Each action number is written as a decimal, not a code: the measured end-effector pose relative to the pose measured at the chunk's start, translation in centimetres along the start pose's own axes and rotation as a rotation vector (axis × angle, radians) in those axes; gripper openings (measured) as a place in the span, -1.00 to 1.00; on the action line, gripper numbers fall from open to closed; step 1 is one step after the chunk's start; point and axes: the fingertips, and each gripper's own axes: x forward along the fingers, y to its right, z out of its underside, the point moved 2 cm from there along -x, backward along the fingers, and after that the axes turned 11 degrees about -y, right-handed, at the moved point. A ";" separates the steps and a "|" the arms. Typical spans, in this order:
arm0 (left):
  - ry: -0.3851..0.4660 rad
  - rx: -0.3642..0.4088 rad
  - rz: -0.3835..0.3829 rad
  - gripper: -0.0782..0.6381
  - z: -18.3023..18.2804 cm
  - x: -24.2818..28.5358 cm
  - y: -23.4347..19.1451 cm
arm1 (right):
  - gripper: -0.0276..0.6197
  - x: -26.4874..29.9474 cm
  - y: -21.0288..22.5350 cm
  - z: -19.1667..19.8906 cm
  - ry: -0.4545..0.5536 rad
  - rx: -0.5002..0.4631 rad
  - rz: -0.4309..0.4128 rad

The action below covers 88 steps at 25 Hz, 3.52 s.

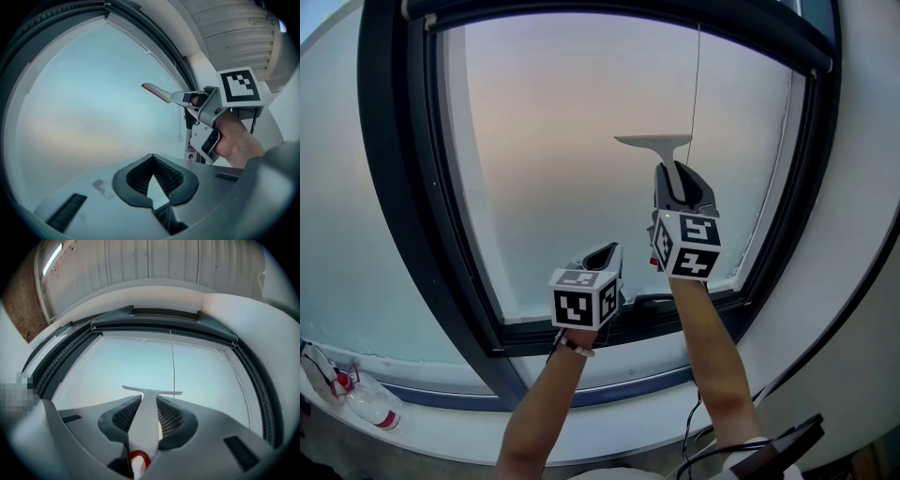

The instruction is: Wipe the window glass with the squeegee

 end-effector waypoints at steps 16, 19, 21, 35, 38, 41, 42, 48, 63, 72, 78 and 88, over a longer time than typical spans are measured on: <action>-0.080 -0.074 0.015 -0.79 6.4 0.5 1.0 | -0.64 -4.4 -2.3 13.3 -0.165 0.015 -0.020; -0.100 -0.088 0.013 -0.79 7.8 0.5 1.2 | -0.64 -5.2 -2.5 15.6 -0.195 0.028 -0.028; -0.113 -0.099 0.009 -0.79 8.8 0.6 1.2 | -0.64 -5.6 -2.6 17.0 -0.209 0.029 -0.030; -0.226 -0.191 -0.011 -0.79 17.2 1.2 0.8 | -0.64 -9.3 -4.4 29.3 -0.401 0.050 -0.047; -0.252 -0.204 -0.006 -0.79 18.7 1.5 0.9 | -0.64 -10.0 -4.7 31.8 -0.457 0.067 -0.056; -0.270 -0.212 0.003 -0.79 19.6 1.8 1.0 | -0.64 -10.3 -5.0 33.4 -0.494 0.076 -0.057; -0.275 -0.215 0.006 -0.79 19.9 1.9 1.0 | -0.64 -10.4 -5.1 33.7 -0.502 0.078 -0.057; -0.295 -0.224 0.021 -0.79 21.1 2.5 1.3 | -0.64 -10.5 -5.4 34.6 -0.534 0.097 -0.079; -0.225 -0.156 0.144 -0.79 16.2 2.4 3.2 | -0.64 -9.4 -1.6 28.2 -0.429 0.029 0.036; -0.110 0.008 0.193 -0.79 6.9 6.3 11.1 | -0.64 -5.3 11.4 13.0 -0.144 0.038 0.110; 0.011 0.073 0.155 -0.79 -1.4 9.8 16.0 | -0.64 -2.0 16.6 1.7 0.050 0.007 0.045; 0.141 0.115 0.049 -0.79 -10.6 10.5 17.1 | -0.64 3.6 17.4 -11.0 0.229 -0.009 -0.038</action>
